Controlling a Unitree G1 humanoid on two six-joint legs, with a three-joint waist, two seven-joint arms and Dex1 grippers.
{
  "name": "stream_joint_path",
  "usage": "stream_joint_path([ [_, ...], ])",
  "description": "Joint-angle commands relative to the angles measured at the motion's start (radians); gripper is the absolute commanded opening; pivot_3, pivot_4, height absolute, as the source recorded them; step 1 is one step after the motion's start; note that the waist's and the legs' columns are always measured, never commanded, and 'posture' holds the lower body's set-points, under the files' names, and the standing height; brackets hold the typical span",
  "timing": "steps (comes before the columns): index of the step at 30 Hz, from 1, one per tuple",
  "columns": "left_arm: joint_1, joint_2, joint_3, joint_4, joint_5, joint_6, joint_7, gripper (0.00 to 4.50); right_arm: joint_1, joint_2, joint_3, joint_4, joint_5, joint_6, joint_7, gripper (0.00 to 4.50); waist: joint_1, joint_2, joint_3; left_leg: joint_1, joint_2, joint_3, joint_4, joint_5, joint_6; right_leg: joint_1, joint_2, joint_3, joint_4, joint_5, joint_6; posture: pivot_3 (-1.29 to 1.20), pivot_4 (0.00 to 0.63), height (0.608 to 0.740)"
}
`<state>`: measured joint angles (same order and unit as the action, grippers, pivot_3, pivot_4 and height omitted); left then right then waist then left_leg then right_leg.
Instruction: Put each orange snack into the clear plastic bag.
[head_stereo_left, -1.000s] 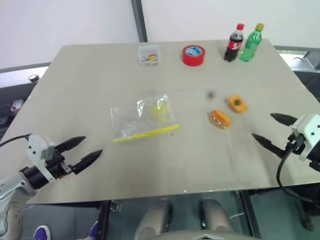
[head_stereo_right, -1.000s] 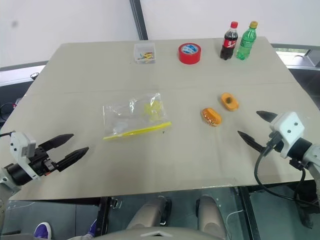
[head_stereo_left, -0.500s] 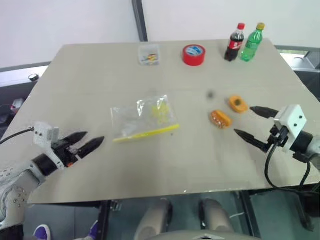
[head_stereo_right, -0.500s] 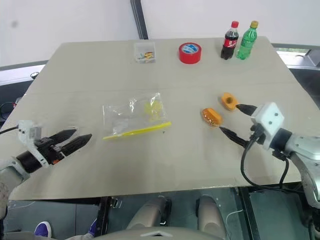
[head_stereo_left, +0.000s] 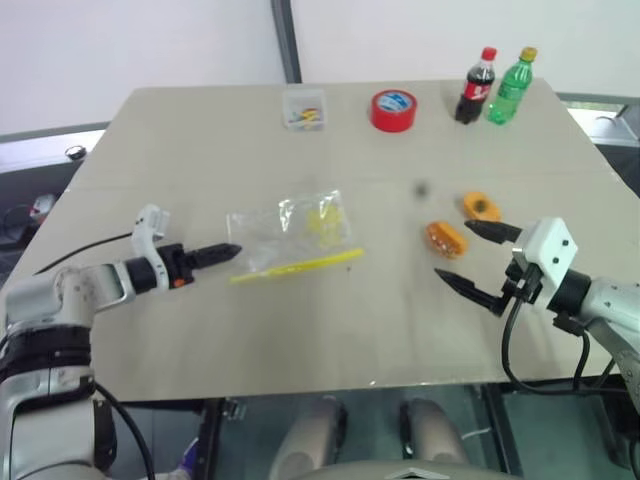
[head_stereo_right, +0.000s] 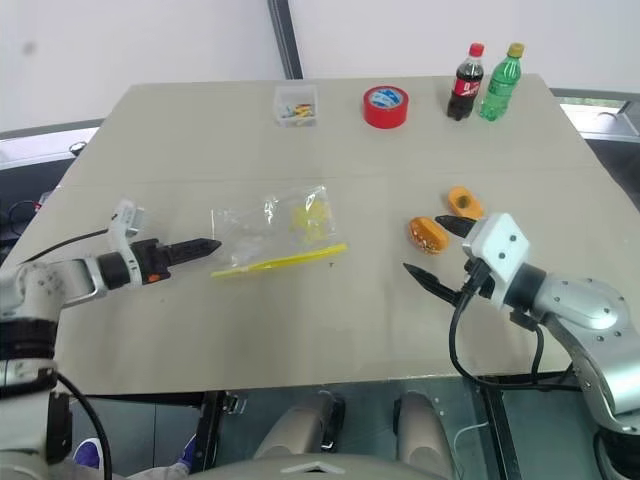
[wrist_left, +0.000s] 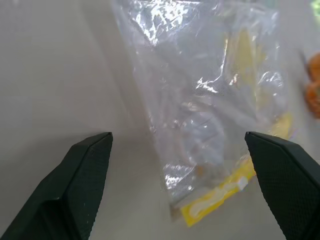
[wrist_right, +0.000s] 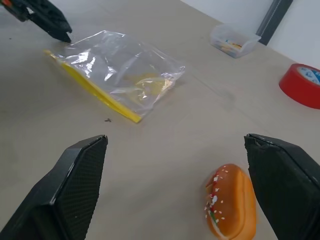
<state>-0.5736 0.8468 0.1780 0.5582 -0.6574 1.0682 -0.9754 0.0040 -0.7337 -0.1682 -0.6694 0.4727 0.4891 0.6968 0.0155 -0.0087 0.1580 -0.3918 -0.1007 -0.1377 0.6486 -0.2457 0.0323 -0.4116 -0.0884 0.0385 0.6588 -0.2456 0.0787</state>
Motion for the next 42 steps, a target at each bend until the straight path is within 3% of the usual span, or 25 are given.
stream_joint_path([
  [1,-0.109,-0.064,-0.142,0.219,0.075,0.023,-0.185,4.5,0.038,-0.003,-0.05,-0.09,0.012,0.016,-0.031,4.47,0.006,0.0,-0.001,0.0,0.0,-0.001,0.001,0.0,0.0,0.0,0.0,-0.001,0.0,0.0,0.0,0.0,0.15,0.74],
  [5,-0.226,-0.126,-0.247,0.398,0.166,0.003,-0.384,4.5,0.087,-0.003,-0.079,-0.137,0.02,0.032,-0.049,4.47,0.005,0.0,-0.001,-0.001,-0.002,-0.001,0.003,0.0,0.0,0.001,0.0,-0.001,0.0,0.0,0.0,0.0,0.15,0.74],
  [7,-0.259,-0.187,-0.293,0.472,0.236,-0.061,-0.402,4.5,0.117,-0.003,-0.093,-0.169,0.023,0.045,-0.058,4.47,0.001,-0.001,-0.002,-0.001,-0.002,-0.001,0.003,0.0,0.0,0.001,0.0,-0.001,0.0,0.0,0.0,0.0,0.15,0.74],
  [10,-0.31,-0.274,-0.258,0.563,0.264,-0.103,-0.359,4.5,0.153,-0.001,-0.109,-0.215,0.028,0.066,-0.081,4.47,0.003,0.003,-0.007,-0.001,-0.002,-0.001,0.003,0.001,-0.001,0.001,0.0,-0.001,0.0,0.0,0.001,0.0,0.15,0.74],
  [12,-0.339,-0.318,-0.193,0.615,0.251,-0.111,-0.292,3.98,0.177,0.004,-0.122,-0.244,0.032,0.078,-0.098,4.5,0.005,0.004,-0.012,-0.001,-0.002,-0.001,0.004,0.0,0.001,0.002,-0.001,-0.001,0.001,0.0,0.001,0.0,0.15,0.74],
  [20,-0.372,-0.396,-0.047,0.62,0.208,0.015,-0.211,0.16,0.198,0.03,-0.076,-0.286,0.0,0.081,-0.161,4.5,0.001,0.004,-0.016,0.002,-0.002,-0.002,0.005,0.0,0.001,0.005,0.0,-0.003,0.002,-0.001,0.002,0.0,0.15,0.74],
  [21,-0.37,-0.399,-0.03,0.605,0.197,0.044,-0.207,0.05,0.192,0.03,-0.062,-0.282,-0.01,0.075,-0.162,4.5,0.001,0.004,-0.016,0.005,-0.002,-0.003,0.005,0.0,0.001,0.007,0.0,-0.003,0.002,-0.001,0.002,0.0,0.15,0.74],
  [27,-0.334,-0.394,0.058,0.474,0.124,0.21,-0.168,0.05,0.121,0.024,0.072,-0.234,-0.107,0.044,-0.168,4.5,-0.003,0.003,-0.016,0.01,-0.002,-0.004,0.004,-0.001,0.001,0.014,-0.001,-0.004,0.0,-0.005,0.009,0.0,0.15,0.74],
  [31,-0.308,-0.371,0.166,0.302,0.007,0.413,-0.116,0.05,-0.006,-0.005,0.312,-0.093,-0.363,-0.035,-0.186,4.5,-0.011,-0.004,-0.011,0.008,-0.002,-0.005,0.004,0.0,0.001,0.011,0.0,-0.004,0.0,-0.003,0.005,0.0,0.15,0.74],
  [37,-0.288,-0.365,0.295,0.153,-0.161,0.546,0.017,0.05,-0.243,0.132,0.578,0.288,-0.685,-0.175,-0.301,4.5,-0.037,-0.009,-0.008,0.001,-0.001,-0.004,0.004,0.003,-0.005,0.002,0.001,-0.002,0.004,-0.003,0.004,0.0,0.15,0.74],
  [42,-0.23,-0.362,0.319,0.066,-0.382,0.546,0.188,0.05,-0.374,0.294,0.624,0.538,-0.776,-0.274,-0.381,4.5,-0.047,-0.01,-0.008,-0.003,0.0,-0.003,0.003,0.004,-0.006,-0.004,0.0,0.001,0.005,-0.002,0.003,0.0,0.15,0.74],
])
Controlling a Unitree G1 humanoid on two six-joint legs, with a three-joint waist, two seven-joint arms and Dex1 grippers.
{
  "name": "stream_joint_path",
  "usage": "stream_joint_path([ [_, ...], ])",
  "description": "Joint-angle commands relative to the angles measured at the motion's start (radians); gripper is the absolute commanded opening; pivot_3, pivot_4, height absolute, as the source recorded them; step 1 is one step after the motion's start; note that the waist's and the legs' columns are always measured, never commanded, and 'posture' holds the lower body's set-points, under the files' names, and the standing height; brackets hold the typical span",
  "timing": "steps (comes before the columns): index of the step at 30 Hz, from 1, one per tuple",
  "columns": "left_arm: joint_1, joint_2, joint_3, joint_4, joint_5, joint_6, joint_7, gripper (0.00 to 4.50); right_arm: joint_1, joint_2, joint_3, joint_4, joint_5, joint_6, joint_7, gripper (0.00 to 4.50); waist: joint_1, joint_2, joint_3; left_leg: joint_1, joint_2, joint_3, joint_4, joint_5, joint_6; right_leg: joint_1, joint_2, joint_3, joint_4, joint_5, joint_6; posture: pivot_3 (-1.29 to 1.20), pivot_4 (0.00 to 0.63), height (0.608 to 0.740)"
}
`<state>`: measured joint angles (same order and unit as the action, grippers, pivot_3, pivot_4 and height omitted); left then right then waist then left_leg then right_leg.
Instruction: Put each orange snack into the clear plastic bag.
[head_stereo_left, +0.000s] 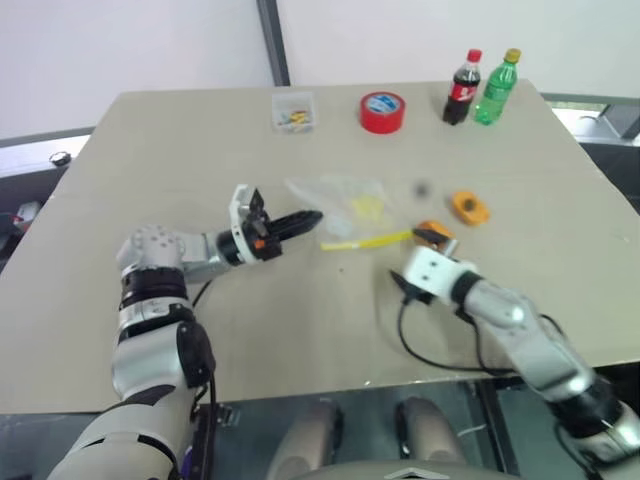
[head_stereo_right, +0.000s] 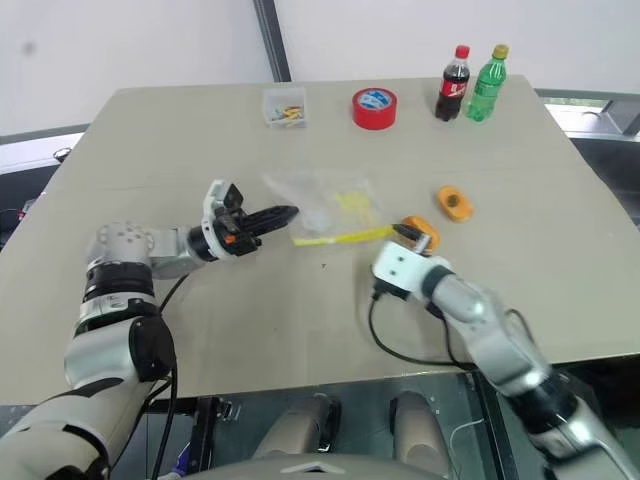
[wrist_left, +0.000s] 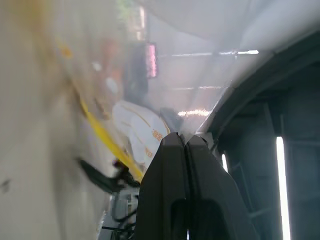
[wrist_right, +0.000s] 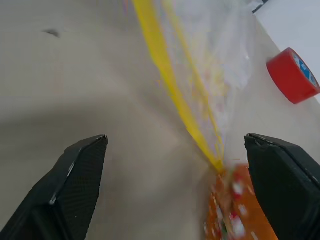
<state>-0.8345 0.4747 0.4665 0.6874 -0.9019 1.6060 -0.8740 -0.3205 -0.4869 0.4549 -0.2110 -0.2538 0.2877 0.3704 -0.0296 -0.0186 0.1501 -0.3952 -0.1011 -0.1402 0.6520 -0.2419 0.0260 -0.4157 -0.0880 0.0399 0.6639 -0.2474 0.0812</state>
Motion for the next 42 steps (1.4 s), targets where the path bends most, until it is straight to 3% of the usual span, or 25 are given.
stream_joint_path([
  [1,0.047,0.011,0.032,-0.087,-0.185,0.008,0.129,0.05,-0.074,0.078,0.002,0.132,-0.062,-0.091,-0.073,4.5,-0.003,0.0,0.0,-0.001,0.0,0.0,0.0,0.0,0.0,0.0,0.0,0.0,-0.001,0.0,0.0,0.0,0.15,0.74],
  [3,0.068,0.013,0.046,-0.109,-0.261,0.008,0.202,0.05,-0.113,0.13,-0.011,0.222,-0.075,-0.118,-0.114,4.5,-0.007,0.0,0.0,-0.001,-0.001,0.0,0.0,0.0,0.0,-0.001,0.0,0.001,-0.001,0.0,0.0,0.0,0.15,0.74],
  [6,0.093,0.019,0.067,-0.133,-0.356,0.008,0.302,0.0,-0.146,0.172,-0.052,0.303,-0.061,-0.148,-0.14,3.65,-0.006,0.0,0.0,-0.001,0.0,0.0,0.0,0.0,0.0,-0.002,0.0,0.0,0.0,0.0,0.0,0.0,0.15,0.74],
  [13,0.135,0.0,0.152,-0.203,-0.495,0.008,0.502,0.0,-0.183,0.192,-0.097,0.369,-0.046,-0.218,-0.127,0.17,-0.011,0.0,0.0,-0.001,0.0,0.001,0.0,0.0,0.0,-0.002,0.0,0.001,0.0,0.0,0.0,0.0,0.15,0.74],
  [14,0.141,-0.005,0.164,-0.223,-0.503,0.002,0.525,0.0,-0.191,0.194,-0.104,0.374,-0.042,-0.223,-0.124,0.03,-0.012,0.0,0.0,-0.001,0.0,0.001,0.0,0.0,0.0,-0.002,0.001,0.001,0.0,0.0,-0.001,0.0,0.15,0.74],
  [20,0.213,-0.032,0.186,-0.442,-0.504,-0.122,0.646,0.0,-0.306,0.202,-0.15,0.418,-0.001,-0.236,-0.062,0.03,-0.014,0.0,0.0,-0.001,0.0,0.002,0.0,0.0,0.0,-0.002,0.0,0.003,0.0,0.001,-0.001,0.0,0.15,0.74],
  [24,0.32,0.054,0.048,-0.728,-0.366,-0.221,0.575,1.33,-0.435,0.198,-0.176,0.531,0.03,-0.247,-0.004,0.0,-0.016,0.0,0.0,-0.001,0.001,0.003,-0.001,0.0,0.0,-0.002,0.001,0.003,-0.001,0.001,-0.002,0.0,0.15,0.74],
  [27,0.463,0.249,-0.235,-1.059,0.011,-0.589,0.384,2.67,-0.593,0.183,-0.17,0.717,0.028,-0.258,0.073,0.0,-0.016,0.001,0.002,-0.001,0.001,0.006,-0.003,0.0,0.0,-0.004,0.001,0.005,-0.001,0.002,-0.003,0.0,0.15,0.74],
  [29,0.508,0.299,-0.321,-1.15,0.154,-0.771,0.312,2.67,-0.672,0.181,-0.158,0.829,0.016,-0.273,0.102,0.0,-0.009,0.003,0.002,-0.001,0.001,0.008,-0.005,0.0,0.0,-0.004,0.001,0.006,-0.003,0.002,-0.003,0.0,0.15,0.74],
  [35,0.549,0.311,-0.411,-1.282,0.354,-0.974,0.294,2.67,-0.8,0.204,-0.149,1.022,-0.007,-0.315,0.123,0.0,-0.009,0.004,0.003,-0.001,0.002,0.006,-0.009,0.0,0.0,-0.004,0.001,0.005,-0.006,0.002,-0.004,0.0,0.15,0.74],
  [42,0.498,0.237,-0.558,-1.327,0.572,-0.938,0.461,2.67,-0.839,0.243,-0.152,1.065,-0.016,-0.303,0.139,0.0,-0.015,0.005,0.003,-0.001,0.002,0.008,-0.009,0.0,0.0,-0.006,0.002,0.006,-0.004,0.002,-0.004,0.0,0.15,0.74],
])
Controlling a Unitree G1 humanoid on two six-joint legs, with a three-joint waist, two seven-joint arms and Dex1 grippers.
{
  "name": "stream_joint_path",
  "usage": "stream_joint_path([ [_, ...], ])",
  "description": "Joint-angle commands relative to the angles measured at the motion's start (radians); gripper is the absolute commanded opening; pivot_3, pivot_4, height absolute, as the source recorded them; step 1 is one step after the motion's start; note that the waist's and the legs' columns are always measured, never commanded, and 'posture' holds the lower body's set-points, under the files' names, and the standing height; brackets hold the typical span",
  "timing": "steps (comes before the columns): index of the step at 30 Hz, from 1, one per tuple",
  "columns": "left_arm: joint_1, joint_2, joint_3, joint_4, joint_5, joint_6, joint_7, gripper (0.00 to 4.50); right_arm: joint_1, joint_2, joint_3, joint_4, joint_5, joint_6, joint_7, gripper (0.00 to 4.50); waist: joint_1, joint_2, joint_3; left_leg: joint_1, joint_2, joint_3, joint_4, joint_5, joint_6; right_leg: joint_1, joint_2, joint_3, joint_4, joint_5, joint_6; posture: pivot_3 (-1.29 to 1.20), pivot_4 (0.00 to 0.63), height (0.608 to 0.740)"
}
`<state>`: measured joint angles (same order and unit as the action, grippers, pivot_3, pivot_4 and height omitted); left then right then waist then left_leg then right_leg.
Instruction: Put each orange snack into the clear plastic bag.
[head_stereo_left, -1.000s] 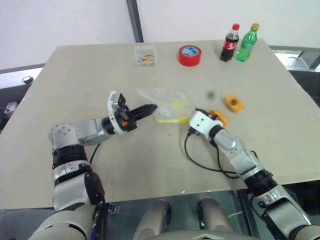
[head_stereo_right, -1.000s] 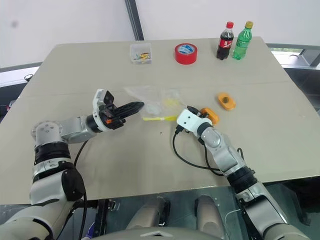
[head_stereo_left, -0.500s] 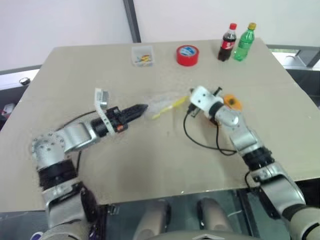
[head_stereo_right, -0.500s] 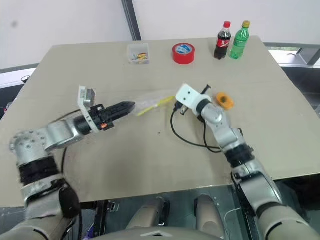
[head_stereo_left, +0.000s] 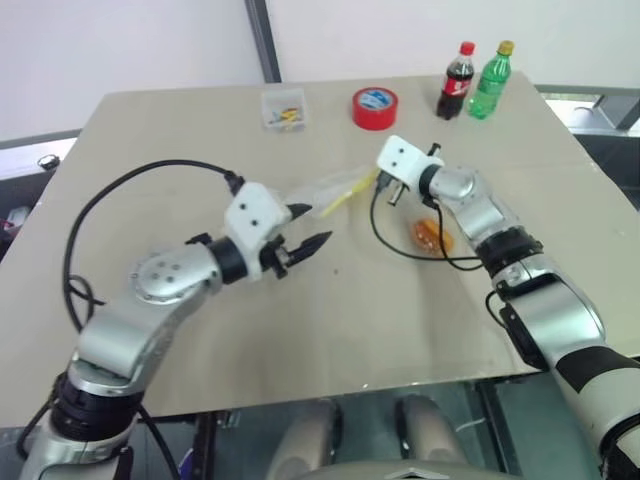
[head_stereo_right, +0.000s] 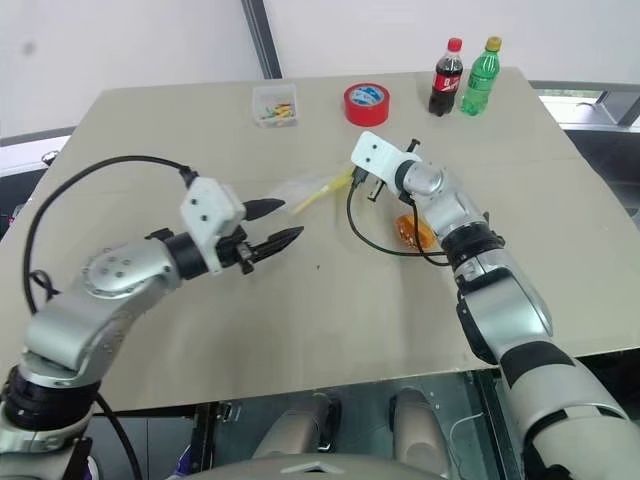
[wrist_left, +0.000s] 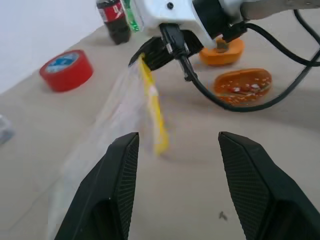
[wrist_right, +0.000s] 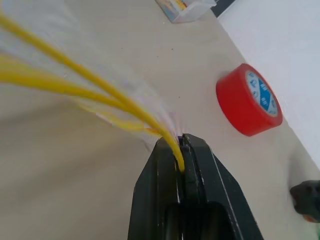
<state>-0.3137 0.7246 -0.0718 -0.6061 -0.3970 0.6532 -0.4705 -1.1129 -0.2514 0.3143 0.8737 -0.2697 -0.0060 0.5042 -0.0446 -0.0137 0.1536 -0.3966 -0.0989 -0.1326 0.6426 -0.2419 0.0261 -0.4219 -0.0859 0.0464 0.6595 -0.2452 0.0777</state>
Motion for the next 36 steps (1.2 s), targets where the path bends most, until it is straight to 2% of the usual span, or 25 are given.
stream_joint_path([
  [1,-0.026,-0.02,-0.034,-0.034,0.089,0.013,0.063,2.67,-0.048,0.011,-0.012,-0.02,0.0,-0.009,0.006,0.0,0.0,0.0,0.0,0.0,0.0,0.0,0.0,0.0,0.0,0.0,0.0,0.0,0.001,0.0,0.0,0.0,0.15,0.74],
  [17,-0.095,-0.113,-0.167,0.035,0.315,0.041,0.091,2.67,-0.031,0.027,-0.019,-0.062,0.0,0.027,0.003,0.0,0.0,0.0,0.0,-0.001,0.0,0.0,0.001,0.0,0.0,-0.002,0.0,0.0,0.002,0.0,0.0,0.0,0.15,0.74],
  [20,-0.1,-0.121,-0.176,0.042,0.332,0.047,0.082,1.87,-0.027,0.025,-0.02,-0.073,0.0,0.034,0.003,0.0,0.0,0.0,0.0,-0.001,0.0,0.0,0.001,0.0,0.0,-0.002,0.0,0.0,0.002,0.0,0.0,0.0,0.15,0.74],
  [22,-0.104,-0.129,-0.174,0.047,0.341,0.049,0.076,1.17,-0.024,0.023,-0.02,-0.082,-0.002,0.039,-0.002,0.0,0.001,0.0,0.0,-0.001,0.0,0.0,0.001,0.0,0.0,-0.002,0.0,0.0,0.002,0.0,0.0,0.0,0.15,0.74],
  [24,-0.107,-0.133,-0.171,0.052,0.349,0.049,0.071,0.24,-0.021,0.022,-0.021,-0.09,-0.003,0.044,-0.008,0.0,0.001,0.0,0.0,-0.001,0.0,0.0,0.001,0.0,0.0,-0.002,0.0,0.0,0.002,0.0,0.0,0.0,0.15,0.74],
  [25,-0.108,-0.133,-0.17,0.054,0.353,0.049,0.068,0.11,-0.02,0.021,-0.022,-0.094,-0.003,0.046,-0.009,0.0,0.001,0.0,0.0,-0.001,0.0,0.0,0.001,0.0,0.0,-0.002,0.0,0.0,0.002,0.0,0.0,0.0,0.15,0.74],
  [29,-0.113,-0.112,-0.152,0.088,0.392,-0.002,0.061,0.11,-0.003,0.004,-0.011,-0.119,-0.024,0.057,-0.024,0.0,0.0,0.0,0.0,-0.001,0.0,0.0,0.001,0.0,0.0,-0.002,0.0,0.0,0.002,0.0,0.0,0.0,0.15,0.74],
  [33,-0.109,-0.102,-0.105,0.144,0.393,-0.117,0.035,0.11,0.048,-0.027,-0.009,-0.195,-0.018,0.092,0.045,0.0,0.002,0.0,0.0,-0.001,0.0,0.0,0.002,0.0,0.0,-0.002,0.0,0.0,0.002,0.0,0.0,0.0,0.15,0.74],
  [36,-0.105,-0.113,-0.058,0.204,0.356,-0.2,0.002,0.0,0.092,-0.045,-0.023,-0.277,-0.002,0.134,0.077,0.85,0.003,0.0,0.0,-0.002,0.0,0.0,0.002,0.0,0.0,-0.002,0.0,0.0,0.002,0.0,0.0,0.0,0.15,0.74],
])
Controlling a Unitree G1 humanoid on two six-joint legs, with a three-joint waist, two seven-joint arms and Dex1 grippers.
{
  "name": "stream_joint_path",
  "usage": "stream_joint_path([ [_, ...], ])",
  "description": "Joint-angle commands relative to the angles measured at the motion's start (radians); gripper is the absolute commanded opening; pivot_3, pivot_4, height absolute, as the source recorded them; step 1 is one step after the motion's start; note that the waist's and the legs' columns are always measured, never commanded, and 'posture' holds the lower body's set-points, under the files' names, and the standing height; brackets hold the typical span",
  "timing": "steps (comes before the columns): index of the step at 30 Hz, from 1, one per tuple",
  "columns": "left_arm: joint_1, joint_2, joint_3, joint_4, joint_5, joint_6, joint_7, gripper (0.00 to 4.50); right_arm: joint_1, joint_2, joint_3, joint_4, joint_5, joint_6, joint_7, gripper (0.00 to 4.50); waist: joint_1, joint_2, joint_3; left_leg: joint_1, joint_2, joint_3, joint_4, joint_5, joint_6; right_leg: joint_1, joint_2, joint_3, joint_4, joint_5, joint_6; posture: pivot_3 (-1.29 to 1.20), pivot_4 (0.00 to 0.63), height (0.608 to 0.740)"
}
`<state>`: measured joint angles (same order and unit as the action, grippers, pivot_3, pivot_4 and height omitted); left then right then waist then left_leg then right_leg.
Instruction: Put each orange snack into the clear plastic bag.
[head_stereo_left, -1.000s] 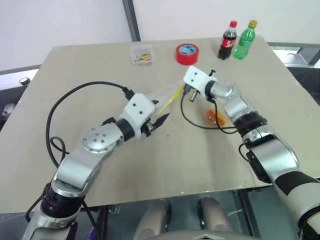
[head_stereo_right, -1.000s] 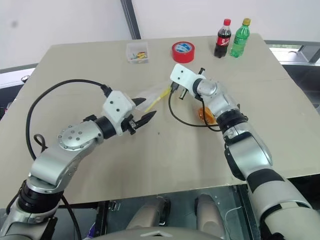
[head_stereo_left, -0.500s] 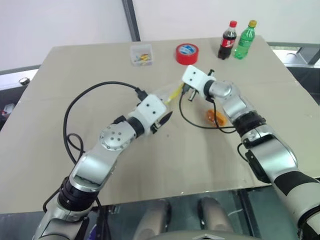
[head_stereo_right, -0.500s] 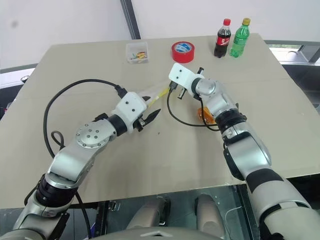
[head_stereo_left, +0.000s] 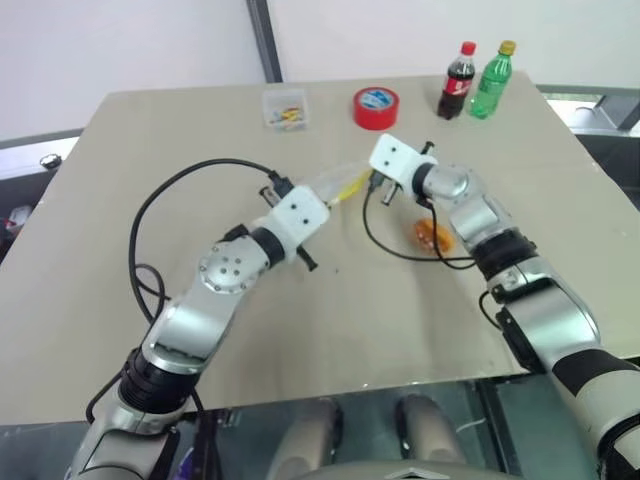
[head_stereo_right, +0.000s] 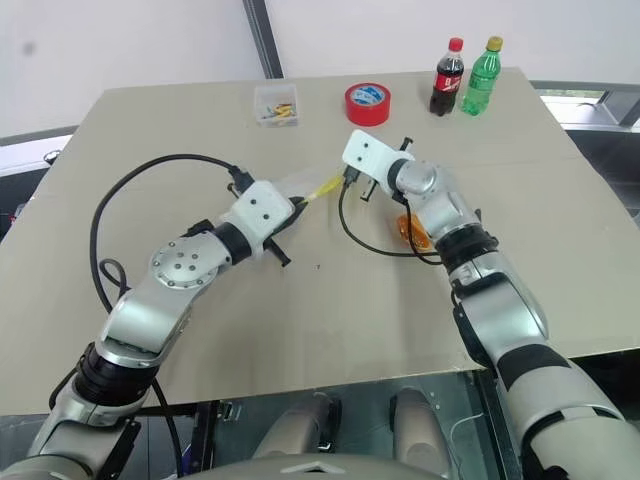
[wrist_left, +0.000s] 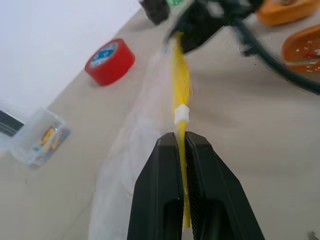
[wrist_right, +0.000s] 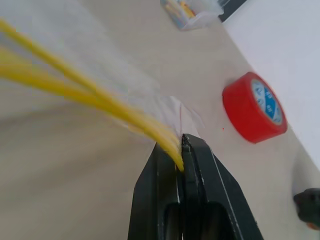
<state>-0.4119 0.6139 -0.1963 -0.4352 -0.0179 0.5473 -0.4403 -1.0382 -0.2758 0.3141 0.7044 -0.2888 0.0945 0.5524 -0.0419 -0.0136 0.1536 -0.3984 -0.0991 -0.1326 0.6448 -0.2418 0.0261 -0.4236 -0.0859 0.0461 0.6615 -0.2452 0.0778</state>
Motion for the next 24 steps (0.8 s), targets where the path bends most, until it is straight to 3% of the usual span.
stream_joint_path([
  [1,-0.006,-0.007,0.08,0.053,-0.03,-0.129,-0.037,0.0,0.036,-0.026,-0.032,-0.142,0.019,0.051,0.022,1.46,-0.001,0.0,0.0,0.0,0.0,0.0,0.0,0.0,0.0,0.0,0.0,0.0,0.0,0.0,0.0,0.0,0.15,0.74],
  [3,-0.008,-0.015,0.108,0.097,-0.047,-0.191,-0.055,0.0,0.09,-0.041,-0.059,-0.245,0.042,0.112,0.034,2.27,0.0,0.0,0.0,0.0,0.0,0.0,0.0,0.0,0.0,0.0,0.0,0.0,0.0,0.0,0.0,0.0,0.15,0.74],
  [8,-0.008,-0.011,0.15,0.183,-0.084,-0.303,-0.124,0.0,0.245,-0.048,-0.165,-0.609,0.19,0.385,0.107,2.27,0.002,0.0,0.0,-0.002,0.0,-0.001,0.001,0.0,0.0,0.0,0.0,-0.001,0.0,0.0,0.0,0.0,0.15,0.74],
  [9,-0.008,-0.01,0.154,0.192,-0.086,-0.313,-0.133,0.0,0.261,-0.041,-0.18,-0.653,0.215,0.43,0.109,1.68,0.001,0.0,0.0,-0.002,0.0,-0.001,0.002,0.0,0.0,0.0,-0.001,-0.001,0.0,0.0,0.0,0.0,0.15,0.74],
  [10,-0.007,-0.008,0.154,0.202,-0.087,-0.329,-0.146,0.0,0.279,-0.027,-0.193,-0.707,0.253,0.49,0.117,1.46,0.001,0.0,0.0,-0.002,0.0,-0.001,0.002,0.0,0.0,0.0,-0.001,-0.001,0.0,0.0,0.0,0.0,0.15,0.74],
  [13,-0.005,-0.009,0.158,0.225,-0.095,-0.36,-0.174,0.0,0.314,0.056,-0.229,-0.818,0.361,0.643,0.09,0.03,-0.002,0.0,0.0,-0.001,0.001,-0.001,0.003,0.0,0.0,0.0,0.0,0.0,0.002,0.0,0.0,0.0,0.15,0.74],
  [24,0.014,-0.013,0.155,0.218,-0.098,-0.406,-0.221,0.0,0.3,0.229,-0.28,-0.825,0.505,0.77,-0.054,0.03,0.002,0.0,0.0,-0.001,-0.001,-0.001,0.003,0.0,0.0,0.0,-0.001,-0.001,0.002,0.0,0.0,0.0,0.15,0.74],
])
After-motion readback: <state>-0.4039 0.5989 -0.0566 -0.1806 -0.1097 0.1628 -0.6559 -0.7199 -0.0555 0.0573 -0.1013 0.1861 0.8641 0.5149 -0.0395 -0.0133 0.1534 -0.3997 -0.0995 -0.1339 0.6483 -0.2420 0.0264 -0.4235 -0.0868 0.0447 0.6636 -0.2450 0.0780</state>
